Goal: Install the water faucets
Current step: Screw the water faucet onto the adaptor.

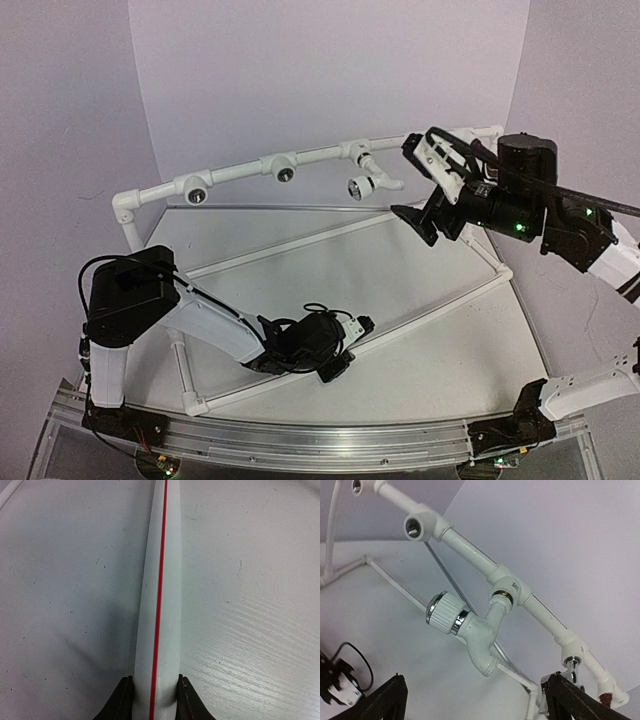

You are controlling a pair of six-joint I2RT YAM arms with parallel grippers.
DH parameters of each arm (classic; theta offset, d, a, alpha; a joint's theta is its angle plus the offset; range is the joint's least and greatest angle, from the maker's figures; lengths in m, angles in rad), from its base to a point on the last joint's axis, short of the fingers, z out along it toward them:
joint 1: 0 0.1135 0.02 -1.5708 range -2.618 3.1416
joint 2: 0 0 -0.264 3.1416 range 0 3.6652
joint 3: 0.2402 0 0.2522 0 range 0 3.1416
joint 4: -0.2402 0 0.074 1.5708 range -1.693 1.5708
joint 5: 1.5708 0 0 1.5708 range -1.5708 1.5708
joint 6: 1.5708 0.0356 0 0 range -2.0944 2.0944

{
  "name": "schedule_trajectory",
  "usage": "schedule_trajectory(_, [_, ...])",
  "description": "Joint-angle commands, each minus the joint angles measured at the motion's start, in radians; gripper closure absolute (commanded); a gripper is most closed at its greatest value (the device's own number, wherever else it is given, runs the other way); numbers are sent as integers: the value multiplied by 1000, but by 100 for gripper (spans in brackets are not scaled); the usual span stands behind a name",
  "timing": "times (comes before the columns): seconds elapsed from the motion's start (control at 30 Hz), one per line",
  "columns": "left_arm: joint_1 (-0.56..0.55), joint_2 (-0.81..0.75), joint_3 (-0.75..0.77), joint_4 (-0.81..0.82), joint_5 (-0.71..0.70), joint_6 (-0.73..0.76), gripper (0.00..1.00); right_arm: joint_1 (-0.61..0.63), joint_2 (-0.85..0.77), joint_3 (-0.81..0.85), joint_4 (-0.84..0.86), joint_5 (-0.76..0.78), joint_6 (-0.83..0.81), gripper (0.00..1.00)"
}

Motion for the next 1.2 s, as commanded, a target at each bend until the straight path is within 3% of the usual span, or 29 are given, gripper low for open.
schedule_trajectory(0.0, [9,150,-80,-340,26,-165,100,52,80,80,-51,115,-368,2])
schedule_trajectory(0.17, [9,151,-80,-342,25,-166,100,144,159,48,36,380,-598,2])
schedule_trajectory(0.47, [10,150,-84,-341,26,-167,100,168,232,-117,609,530,-945,5])
schedule_trajectory(0.67, [10,148,-87,-341,25,-168,100,161,272,-124,686,477,-965,20])
schedule_trajectory(1.17, [11,144,-96,-336,25,-169,100,83,344,-122,736,450,-902,40])
